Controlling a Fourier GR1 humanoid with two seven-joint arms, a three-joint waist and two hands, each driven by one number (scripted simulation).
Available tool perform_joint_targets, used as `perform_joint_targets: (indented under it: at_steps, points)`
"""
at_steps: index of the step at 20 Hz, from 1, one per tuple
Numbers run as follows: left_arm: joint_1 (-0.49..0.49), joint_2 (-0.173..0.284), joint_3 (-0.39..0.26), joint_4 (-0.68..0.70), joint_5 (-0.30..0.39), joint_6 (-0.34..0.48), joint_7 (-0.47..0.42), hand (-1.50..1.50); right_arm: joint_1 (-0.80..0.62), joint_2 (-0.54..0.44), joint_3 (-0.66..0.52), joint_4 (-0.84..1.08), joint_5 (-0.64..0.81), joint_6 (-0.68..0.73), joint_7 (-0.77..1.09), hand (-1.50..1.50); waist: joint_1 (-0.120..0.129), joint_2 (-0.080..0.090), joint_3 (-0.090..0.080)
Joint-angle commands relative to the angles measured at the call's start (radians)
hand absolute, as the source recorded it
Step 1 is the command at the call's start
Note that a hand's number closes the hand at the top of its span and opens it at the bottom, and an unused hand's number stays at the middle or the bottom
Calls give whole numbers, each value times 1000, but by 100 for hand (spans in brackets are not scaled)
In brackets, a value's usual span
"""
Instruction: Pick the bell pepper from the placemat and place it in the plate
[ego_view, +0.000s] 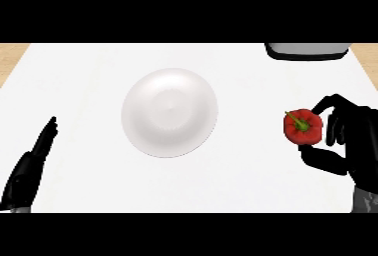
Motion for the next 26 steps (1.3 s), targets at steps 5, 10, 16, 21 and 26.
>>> perform_joint_targets:
  at_steps: [5, 10, 16, 21, 26]
  points:
    - [-38, -4, 11, -24, -2, -40, 50, 0, -193, 153, 195, -123, 49, 136, 139, 150, 15, 3, 0]
    - [-46, -45, -1, -19, -40, -18, 42, 0, -421, 305, 205, 125, 45, 120, 156, 150, 23, 7, 0]
    - [-49, -19, 35, -1, -33, -67, 5, 0, -590, 386, 186, 449, 21, -35, 171, 150, 38, 11, 0]
    - [-15, -45, 34, 34, -57, -62, -44, 0, -766, 389, 245, 638, -108, -64, 300, 150, 42, 9, 0]
    - [-39, -70, 24, -10, -72, -54, 12, 0, -859, 389, 269, 878, -235, -174, 235, 150, 46, 11, 0]
